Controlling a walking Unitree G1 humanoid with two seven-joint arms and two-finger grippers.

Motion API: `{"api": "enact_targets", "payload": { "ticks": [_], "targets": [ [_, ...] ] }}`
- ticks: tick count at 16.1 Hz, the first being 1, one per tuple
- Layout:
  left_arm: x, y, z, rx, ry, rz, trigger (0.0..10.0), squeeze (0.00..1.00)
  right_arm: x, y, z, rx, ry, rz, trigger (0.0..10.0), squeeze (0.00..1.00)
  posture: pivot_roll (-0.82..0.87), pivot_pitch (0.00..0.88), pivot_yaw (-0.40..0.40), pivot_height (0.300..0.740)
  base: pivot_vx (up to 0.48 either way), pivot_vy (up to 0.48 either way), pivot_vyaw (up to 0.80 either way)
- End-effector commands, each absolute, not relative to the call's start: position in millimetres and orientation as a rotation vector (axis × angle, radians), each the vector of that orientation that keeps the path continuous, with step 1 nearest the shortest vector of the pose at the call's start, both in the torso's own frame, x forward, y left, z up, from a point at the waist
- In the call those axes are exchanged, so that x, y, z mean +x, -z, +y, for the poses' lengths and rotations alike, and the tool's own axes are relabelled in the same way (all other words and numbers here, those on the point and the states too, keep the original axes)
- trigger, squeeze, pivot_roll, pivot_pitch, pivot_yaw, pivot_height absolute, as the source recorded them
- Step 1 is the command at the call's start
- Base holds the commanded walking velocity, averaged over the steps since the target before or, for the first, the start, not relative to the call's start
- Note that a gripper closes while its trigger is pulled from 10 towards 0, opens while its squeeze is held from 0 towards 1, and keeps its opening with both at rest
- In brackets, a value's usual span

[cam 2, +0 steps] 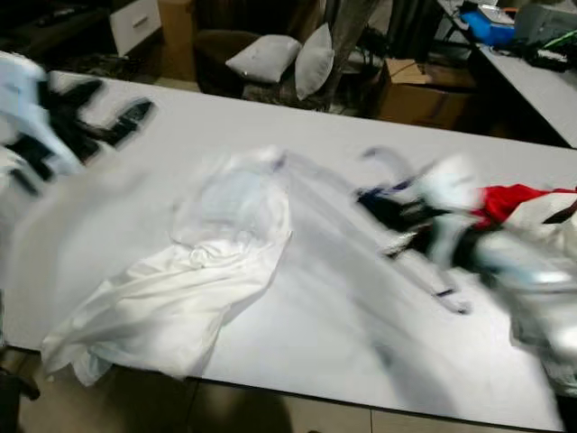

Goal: Hang hanger

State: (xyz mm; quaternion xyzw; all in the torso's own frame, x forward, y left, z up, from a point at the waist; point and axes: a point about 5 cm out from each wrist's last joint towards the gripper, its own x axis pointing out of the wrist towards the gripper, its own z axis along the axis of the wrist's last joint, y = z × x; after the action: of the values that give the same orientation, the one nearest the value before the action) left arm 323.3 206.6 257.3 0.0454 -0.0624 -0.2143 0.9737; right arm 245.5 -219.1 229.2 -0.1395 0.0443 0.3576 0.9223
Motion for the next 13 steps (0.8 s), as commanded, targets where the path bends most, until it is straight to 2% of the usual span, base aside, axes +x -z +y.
{"api": "enact_targets", "payload": {
  "ticks": [1,3,4,5,7,9,10,13],
  "targets": [
    [323,-260,197,0.117,0.435,-0.152,10.0,0.0,230,-245,-217,-0.275,-0.829,0.049,10.0,0.0,-0.04,0.0,-0.045,0.74,0.0,0.0,0.0],
    [327,-262,193,0.113,0.406,-0.174,10.0,0.0,219,-259,-221,-0.209,-0.885,-0.004,10.0,0.0,-0.05,0.0,-0.039,0.74,0.0,0.0,0.0],
    [335,-262,185,0.113,0.383,-0.191,10.0,0.0,226,-267,-237,-0.137,-0.767,-0.053,10.0,0.0,-0.06,0.0,-0.03,0.74,0.0,0.0,0.0],
    [338,-261,178,0.122,0.389,-0.192,10.0,0.0,228,-266,-243,-0.097,-0.728,-0.042,10.0,0.0,-0.06,0.0,-0.023,0.74,0.0,0.0,0.0],
    [341,-263,170,0.123,0.377,-0.213,10.0,0.0,215,-243,-231,-0.212,-0.807,0.101,10.0,0.0,-0.07,0.0,-0.012,0.74,0.0,0.0,0.0],
    [343,-266,172,0.13,0.352,-0.225,10.0,0.0,210,-208,-222,-0.382,-0.822,0.287,10.0,0.0,-0.06,0.0,-0.011,0.74,0.0,0.0,0.0],
    [343,-265,171,0.146,0.361,-0.225,10.0,0.0,211,-199,-217,-0.38,-0.825,0.306,10.0,0.0,-0.06,0.0,-0.011,0.74,0.0,0.0,0.0],
    [340,-263,166,0.162,0.406,-0.217,10.0,0.0,202,-187,-189,-0.405,-0.987,0.309,10.0,0.0,-0.05,0.0,-0.024,0.74,0.0,0.0,0.0]
  ]
}}
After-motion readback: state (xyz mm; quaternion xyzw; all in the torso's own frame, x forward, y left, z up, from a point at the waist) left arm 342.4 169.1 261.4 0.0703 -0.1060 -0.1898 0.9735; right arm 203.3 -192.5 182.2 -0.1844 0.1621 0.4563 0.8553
